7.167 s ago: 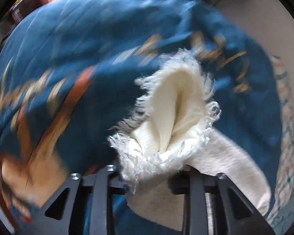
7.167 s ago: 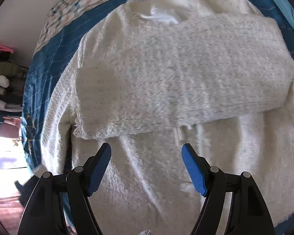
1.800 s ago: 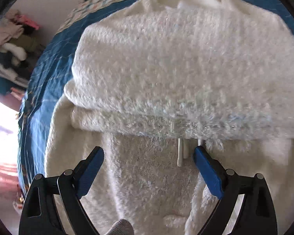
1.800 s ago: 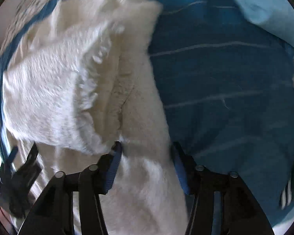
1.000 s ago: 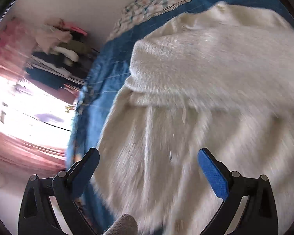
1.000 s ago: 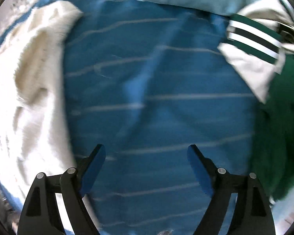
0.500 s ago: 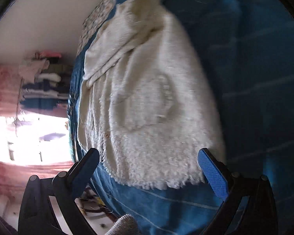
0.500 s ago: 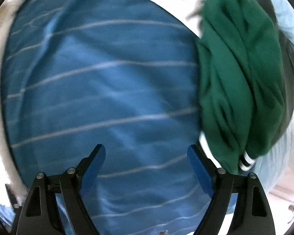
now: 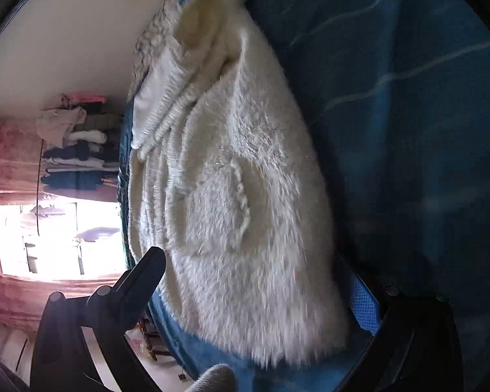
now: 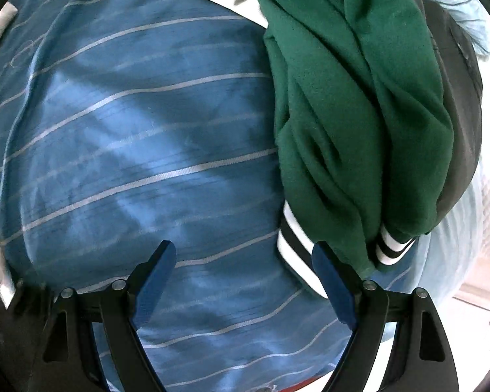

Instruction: Fold large clothes

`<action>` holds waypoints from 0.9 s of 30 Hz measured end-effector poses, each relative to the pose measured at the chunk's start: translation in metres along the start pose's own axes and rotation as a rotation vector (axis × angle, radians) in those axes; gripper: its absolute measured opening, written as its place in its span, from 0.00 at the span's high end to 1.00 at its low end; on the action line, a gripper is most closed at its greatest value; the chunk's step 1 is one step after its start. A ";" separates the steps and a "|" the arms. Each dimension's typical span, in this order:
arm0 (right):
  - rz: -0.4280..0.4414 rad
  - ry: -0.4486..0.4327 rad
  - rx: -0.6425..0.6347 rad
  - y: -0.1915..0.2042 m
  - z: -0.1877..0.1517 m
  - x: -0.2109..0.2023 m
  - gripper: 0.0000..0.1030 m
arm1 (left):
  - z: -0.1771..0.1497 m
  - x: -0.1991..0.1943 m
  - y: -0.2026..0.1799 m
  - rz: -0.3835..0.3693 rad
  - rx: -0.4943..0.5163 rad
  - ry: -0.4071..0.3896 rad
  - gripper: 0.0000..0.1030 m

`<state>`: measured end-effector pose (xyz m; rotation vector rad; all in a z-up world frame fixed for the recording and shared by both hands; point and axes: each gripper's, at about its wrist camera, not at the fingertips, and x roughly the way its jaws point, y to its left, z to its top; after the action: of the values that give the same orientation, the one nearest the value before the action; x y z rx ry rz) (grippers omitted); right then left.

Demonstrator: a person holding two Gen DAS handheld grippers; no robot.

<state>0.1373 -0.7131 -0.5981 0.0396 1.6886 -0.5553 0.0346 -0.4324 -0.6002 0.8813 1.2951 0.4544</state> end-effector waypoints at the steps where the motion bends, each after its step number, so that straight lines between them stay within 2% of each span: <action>1: 0.008 -0.005 0.002 0.001 -0.005 -0.002 0.16 | 0.006 0.011 0.006 0.027 -0.016 0.006 0.00; 5: 0.039 -0.018 0.002 -0.009 0.002 -0.004 0.16 | 0.023 0.041 0.043 0.098 -0.105 0.037 0.00; 7: 0.067 -0.011 0.006 -0.006 0.009 -0.006 0.16 | 0.027 0.052 0.064 0.095 -0.140 0.058 0.00; 9: 0.109 -0.004 0.004 -0.003 0.018 -0.010 0.16 | 0.026 0.053 0.083 0.088 -0.169 0.040 0.00; 10: 0.132 -0.005 -0.001 0.013 0.021 -0.011 0.16 | 0.024 0.052 0.091 0.082 -0.183 0.029 0.00; 12: 0.194 -0.016 -0.025 0.023 0.033 -0.022 0.16 | 0.019 0.047 0.113 0.042 -0.221 -0.013 0.13; 14: 0.302 -0.022 -0.049 0.032 0.044 -0.031 0.16 | 0.014 0.048 0.137 -0.038 -0.263 -0.032 0.64; 16: 0.437 -0.039 -0.084 0.048 0.061 -0.045 0.16 | 0.011 0.053 0.161 -0.097 -0.303 -0.040 0.79; 19: 0.713 -0.041 -0.111 0.077 0.096 -0.064 0.15 | 0.014 0.059 0.184 -0.107 -0.329 -0.058 0.82; 20: 0.793 -0.033 -0.112 0.091 0.113 -0.073 0.10 | 0.016 0.063 0.191 -0.115 -0.345 -0.057 0.82; 21: 0.905 -0.020 -0.109 0.105 0.129 -0.076 0.09 | 0.017 0.067 0.199 -0.120 -0.361 -0.057 0.82; 23: 1.073 0.019 -0.097 0.131 0.149 -0.082 0.08 | 0.021 0.075 0.207 -0.132 -0.381 -0.053 0.82; 24: 1.142 0.049 -0.082 0.144 0.162 -0.079 0.08 | 0.022 0.078 0.211 -0.134 -0.386 -0.055 0.82; 27: 1.240 0.124 -0.026 0.189 0.188 -0.089 0.08 | 0.021 0.091 0.221 -0.162 -0.398 -0.056 0.82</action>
<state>0.3912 -0.5929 -0.5944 1.0363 1.4508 0.4131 0.1162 -0.2374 -0.4864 0.4498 1.1606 0.5321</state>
